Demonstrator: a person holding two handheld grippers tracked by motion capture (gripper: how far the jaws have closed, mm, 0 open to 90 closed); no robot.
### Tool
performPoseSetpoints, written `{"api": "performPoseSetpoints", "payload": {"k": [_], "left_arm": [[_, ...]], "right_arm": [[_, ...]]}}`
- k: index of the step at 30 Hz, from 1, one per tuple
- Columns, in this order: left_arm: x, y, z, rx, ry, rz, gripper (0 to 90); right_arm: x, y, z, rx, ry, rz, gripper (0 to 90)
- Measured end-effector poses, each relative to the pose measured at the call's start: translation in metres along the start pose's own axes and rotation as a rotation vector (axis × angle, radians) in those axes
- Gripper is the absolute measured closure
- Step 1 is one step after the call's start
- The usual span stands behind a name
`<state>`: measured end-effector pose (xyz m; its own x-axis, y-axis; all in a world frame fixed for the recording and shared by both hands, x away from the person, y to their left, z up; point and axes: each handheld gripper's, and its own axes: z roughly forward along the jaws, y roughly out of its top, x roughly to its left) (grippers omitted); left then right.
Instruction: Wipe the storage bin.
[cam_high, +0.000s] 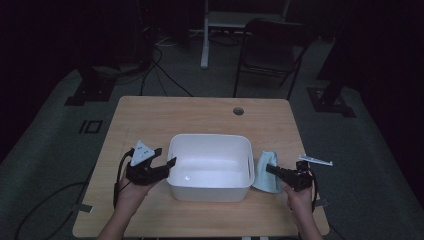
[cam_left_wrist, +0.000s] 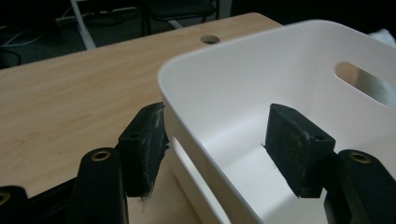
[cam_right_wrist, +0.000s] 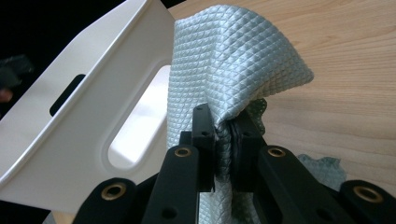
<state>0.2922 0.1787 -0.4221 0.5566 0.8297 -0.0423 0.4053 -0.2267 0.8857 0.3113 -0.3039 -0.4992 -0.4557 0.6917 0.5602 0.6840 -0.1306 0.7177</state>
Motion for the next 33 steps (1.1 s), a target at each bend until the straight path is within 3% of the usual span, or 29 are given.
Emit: {"api": "performPoseSetpoints", "payload": {"k": [7,12,14,17,19,27,33], "left_arm": [[0.027,0.012,0.028,0.000,-0.024,0.006,38.7],[0.044,0.016,0.046,-0.007,-0.071,0.002,38.7],[0.047,0.016,0.052,-0.003,-0.093,0.018,38.8],[0.048,0.017,0.058,0.007,-0.093,0.034,38.8],[0.048,0.018,0.066,0.019,-0.101,0.068,38.8],[0.052,0.020,0.082,0.027,-0.167,0.074,45.2],[0.053,0.021,0.093,0.044,-0.195,0.071,57.8]], "right_arm": [[-0.002,-0.002,-0.002,0.005,0.008,0.008,82.9],[-0.002,-0.003,0.000,0.013,0.013,0.008,82.9],[-0.002,-0.004,0.000,0.016,0.014,0.011,82.9],[-0.002,-0.004,0.001,0.018,0.012,0.008,82.9],[-0.002,-0.004,0.001,0.018,0.011,0.010,82.9],[-0.003,-0.004,0.002,0.021,0.009,0.012,82.9],[-0.005,-0.005,0.000,0.016,0.001,0.011,82.9]]}}
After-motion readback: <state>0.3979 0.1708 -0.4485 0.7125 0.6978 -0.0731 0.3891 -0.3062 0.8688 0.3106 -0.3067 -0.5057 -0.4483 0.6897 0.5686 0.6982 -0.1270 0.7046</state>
